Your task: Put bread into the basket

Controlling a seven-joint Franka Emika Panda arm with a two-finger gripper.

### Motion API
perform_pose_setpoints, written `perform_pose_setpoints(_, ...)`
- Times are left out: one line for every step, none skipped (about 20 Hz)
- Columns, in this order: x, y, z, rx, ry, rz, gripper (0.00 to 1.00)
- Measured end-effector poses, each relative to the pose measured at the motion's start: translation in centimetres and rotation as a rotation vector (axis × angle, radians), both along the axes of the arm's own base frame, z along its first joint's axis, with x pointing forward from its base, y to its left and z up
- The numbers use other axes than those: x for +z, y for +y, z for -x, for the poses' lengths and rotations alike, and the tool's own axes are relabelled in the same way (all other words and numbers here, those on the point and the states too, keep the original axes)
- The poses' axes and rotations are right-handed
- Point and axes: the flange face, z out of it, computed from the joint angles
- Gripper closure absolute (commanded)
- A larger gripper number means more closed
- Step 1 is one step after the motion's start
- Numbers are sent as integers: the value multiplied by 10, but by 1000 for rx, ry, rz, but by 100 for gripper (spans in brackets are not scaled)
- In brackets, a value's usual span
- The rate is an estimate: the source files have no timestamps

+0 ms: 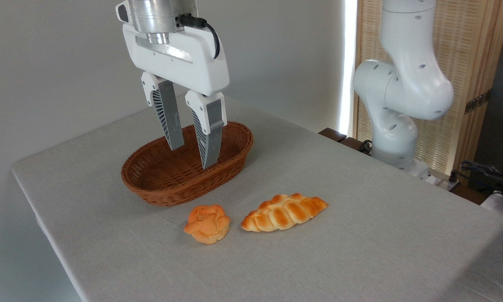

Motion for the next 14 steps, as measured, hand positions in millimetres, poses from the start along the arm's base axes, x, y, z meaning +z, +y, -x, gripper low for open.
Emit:
perform_pose_setpoints(1, -2, 0, -2, -2, 10, 0)
perform_pose_setpoints(1, -2, 0, -3, -1, 10, 0)
perform_pose_setpoints(1, -3, 0, -5, -1, 10, 0)
perform_pose_setpoints(1, -4, 0, -6, -1, 10, 0)
perform_pose_setpoints(1, -5, 0, -7, -1, 10, 0)
perform_pose_setpoints(1, -5, 0, -8, -1, 10, 0)
perform_pose_setpoints(1, -5, 0, -8, -1, 10, 0)
perform_pose_setpoints(1, -5, 0, -8, -1, 10, 0)
perform_pose_setpoints(1, -6, 0, -9, 0, 10, 0)
perform_pose_setpoints(1, -6, 0, -11, 0, 10, 0)
perform_pose_setpoints(0, -9, 0, -16, 1, 10, 0)
perform_pose_setpoints(0, -11, 0, -19, 1, 10, 0)
perform_pose_setpoints(0, -13, 0, -24, 1, 10, 0)
perform_pose_setpoints(0, -14, 0, -26, 1, 10, 0)
